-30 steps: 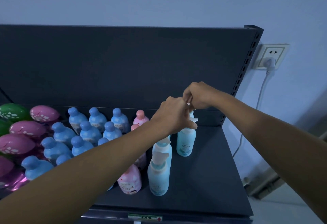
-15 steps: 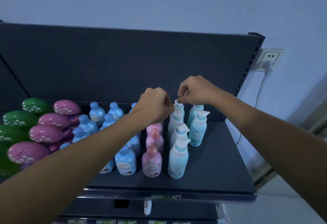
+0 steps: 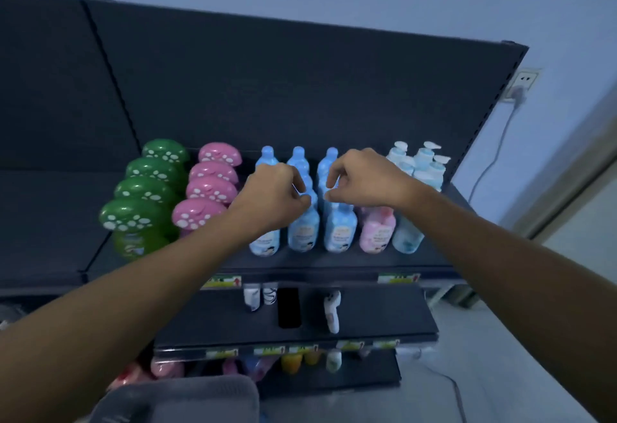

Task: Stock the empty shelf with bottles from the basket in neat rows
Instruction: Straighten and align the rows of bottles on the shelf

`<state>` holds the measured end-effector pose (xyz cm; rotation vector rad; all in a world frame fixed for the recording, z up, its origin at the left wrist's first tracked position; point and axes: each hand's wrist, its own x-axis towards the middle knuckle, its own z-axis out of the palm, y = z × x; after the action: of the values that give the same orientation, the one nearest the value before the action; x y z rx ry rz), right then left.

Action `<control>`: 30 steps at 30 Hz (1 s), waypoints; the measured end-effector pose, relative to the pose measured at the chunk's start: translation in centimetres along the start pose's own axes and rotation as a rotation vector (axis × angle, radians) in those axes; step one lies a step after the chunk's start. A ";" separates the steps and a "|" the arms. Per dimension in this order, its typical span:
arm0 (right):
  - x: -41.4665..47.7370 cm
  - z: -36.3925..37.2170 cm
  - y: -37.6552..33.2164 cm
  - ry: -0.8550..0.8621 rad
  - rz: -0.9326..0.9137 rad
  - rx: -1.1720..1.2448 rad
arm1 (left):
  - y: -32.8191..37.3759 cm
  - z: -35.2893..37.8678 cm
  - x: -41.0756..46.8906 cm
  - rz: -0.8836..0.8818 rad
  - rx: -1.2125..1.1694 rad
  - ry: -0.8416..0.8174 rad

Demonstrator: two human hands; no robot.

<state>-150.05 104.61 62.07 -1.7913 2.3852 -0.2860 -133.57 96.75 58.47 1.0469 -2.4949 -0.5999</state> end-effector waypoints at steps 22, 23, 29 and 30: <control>-13.2 38.0 -14.9 -0.682 0.089 0.082 | -27.6 16.8 -28.6 -0.351 0.107 -0.705; -13.6 39.8 -15.1 -0.714 0.088 0.078 | -28.2 18.2 -29.6 -0.355 0.098 -0.722; -16.2 49.3 -15.0 -0.834 0.154 0.061 | -30.6 25.4 -33.9 -0.273 0.159 -0.918; -16.7 50.3 -14.9 -0.843 0.168 0.052 | -30.9 26.2 -34.3 -0.262 0.155 -0.933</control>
<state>-119.97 113.31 16.80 -1.2929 1.8559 0.3588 -105.90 108.67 14.80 1.3912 -3.2382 -1.2114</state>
